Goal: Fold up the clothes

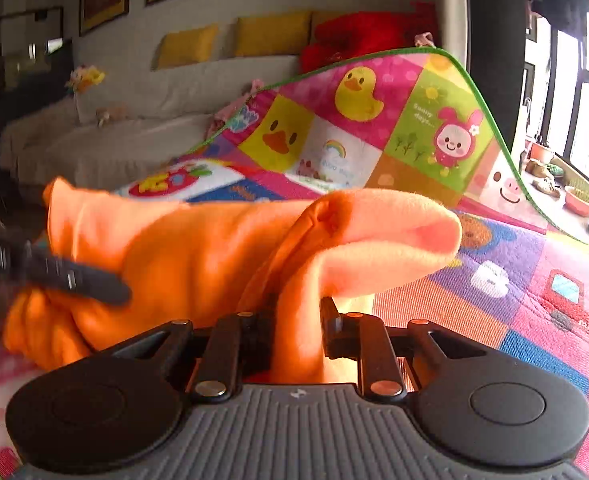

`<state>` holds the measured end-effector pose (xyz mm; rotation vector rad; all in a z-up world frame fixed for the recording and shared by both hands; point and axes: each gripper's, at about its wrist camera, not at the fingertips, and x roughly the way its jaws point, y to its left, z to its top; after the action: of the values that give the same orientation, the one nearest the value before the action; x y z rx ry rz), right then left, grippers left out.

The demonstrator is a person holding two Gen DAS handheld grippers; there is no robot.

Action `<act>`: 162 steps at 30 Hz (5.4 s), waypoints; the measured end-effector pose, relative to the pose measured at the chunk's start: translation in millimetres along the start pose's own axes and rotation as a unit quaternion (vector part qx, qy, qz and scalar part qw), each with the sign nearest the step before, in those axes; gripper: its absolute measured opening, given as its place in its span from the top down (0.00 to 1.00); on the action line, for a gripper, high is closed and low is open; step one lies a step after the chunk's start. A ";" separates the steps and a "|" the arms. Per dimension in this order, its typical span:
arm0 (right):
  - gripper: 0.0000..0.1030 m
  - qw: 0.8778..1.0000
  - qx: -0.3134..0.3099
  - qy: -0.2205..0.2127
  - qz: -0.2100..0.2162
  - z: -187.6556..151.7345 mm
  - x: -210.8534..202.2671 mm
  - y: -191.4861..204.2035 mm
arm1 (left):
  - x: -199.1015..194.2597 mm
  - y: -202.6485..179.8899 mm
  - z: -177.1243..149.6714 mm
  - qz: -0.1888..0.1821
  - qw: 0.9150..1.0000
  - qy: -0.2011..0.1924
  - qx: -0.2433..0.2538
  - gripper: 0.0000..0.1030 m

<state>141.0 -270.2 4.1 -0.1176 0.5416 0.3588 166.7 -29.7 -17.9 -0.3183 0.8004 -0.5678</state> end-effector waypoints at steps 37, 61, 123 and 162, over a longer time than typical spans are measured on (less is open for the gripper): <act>0.08 0.977 0.202 0.016 0.061 -41.0 -11.6 -15.2 | 25.5 -8.2 58.9 0.110 0.993 -0.035 0.032 0.12; 0.76 0.928 -0.347 -0.116 -0.078 20.2 -17.3 90.2 | -61.9 7.7 79.8 -0.009 0.990 -0.137 -0.023 0.09; 0.00 0.992 -0.070 -0.040 0.102 17.6 5.7 44.2 | -39.3 40.8 22.7 0.036 0.994 -0.096 -0.045 0.04; 0.00 0.994 -0.064 -0.084 0.034 60.9 11.6 41.1 | -20.5 84.2 15.7 0.057 0.985 -0.131 -0.094 0.02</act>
<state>164.7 -216.1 49.2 -0.1902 0.3565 0.4660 196.9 51.2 -35.3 -0.5068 0.6131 -0.3336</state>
